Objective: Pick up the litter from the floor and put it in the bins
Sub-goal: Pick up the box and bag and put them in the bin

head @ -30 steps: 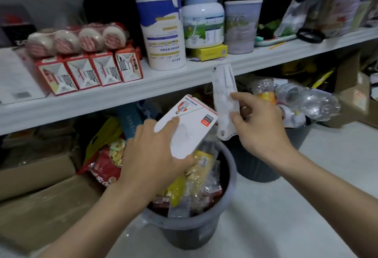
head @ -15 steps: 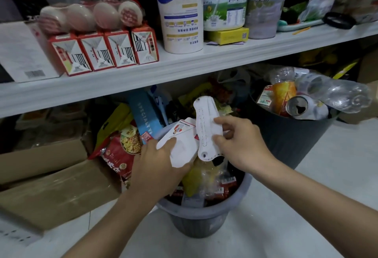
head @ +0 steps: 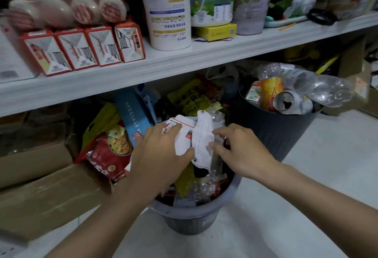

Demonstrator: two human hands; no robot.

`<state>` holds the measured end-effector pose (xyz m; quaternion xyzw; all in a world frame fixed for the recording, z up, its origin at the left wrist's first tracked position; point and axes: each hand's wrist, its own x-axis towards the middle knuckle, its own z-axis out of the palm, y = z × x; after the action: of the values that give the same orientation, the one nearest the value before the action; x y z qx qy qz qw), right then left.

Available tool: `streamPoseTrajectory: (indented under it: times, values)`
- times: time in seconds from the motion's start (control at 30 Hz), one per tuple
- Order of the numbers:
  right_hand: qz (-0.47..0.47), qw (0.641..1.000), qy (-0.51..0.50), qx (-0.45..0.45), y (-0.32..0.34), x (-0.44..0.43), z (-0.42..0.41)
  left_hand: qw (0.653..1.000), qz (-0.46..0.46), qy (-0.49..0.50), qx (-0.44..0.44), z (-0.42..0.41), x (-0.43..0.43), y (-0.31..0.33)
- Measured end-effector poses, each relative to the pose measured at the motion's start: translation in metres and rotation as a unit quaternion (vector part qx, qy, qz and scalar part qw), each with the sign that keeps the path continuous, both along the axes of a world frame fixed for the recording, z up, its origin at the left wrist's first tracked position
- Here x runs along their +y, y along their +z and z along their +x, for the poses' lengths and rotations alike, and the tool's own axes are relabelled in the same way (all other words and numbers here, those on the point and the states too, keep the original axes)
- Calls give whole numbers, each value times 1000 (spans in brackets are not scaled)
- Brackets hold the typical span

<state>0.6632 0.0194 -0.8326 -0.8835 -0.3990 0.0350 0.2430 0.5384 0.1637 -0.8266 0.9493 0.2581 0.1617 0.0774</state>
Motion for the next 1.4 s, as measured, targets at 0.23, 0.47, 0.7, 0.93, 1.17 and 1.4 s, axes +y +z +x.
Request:
streamPoseTrajectory:
  times: [0.23, 0.47, 0.7, 0.93, 1.17, 1.4]
  values:
    - [-65, 993, -16, -93, 15, -40, 21, 992, 20, -125, 0, 56, -33, 20]
    - [-127, 975, -158, -89, 28, -155, 55, 965, 45, -260, 4, 121, -128, 33]
    - [-166, 934, -313, -51, -15, -317, 77, 911, 79, -404, 31, 184, -282, 0]
    - [-201, 891, -407, 22, -75, -474, 85, 876, 68, -467, 103, 221, -432, -57]
    - [-201, 849, -482, 85, -126, -609, 84, 824, 68, -538, 164, 237, -559, -116]
    - [-185, 773, -582, 170, -189, -704, 60, 789, 69, -577, 201, 237, -636, -168]
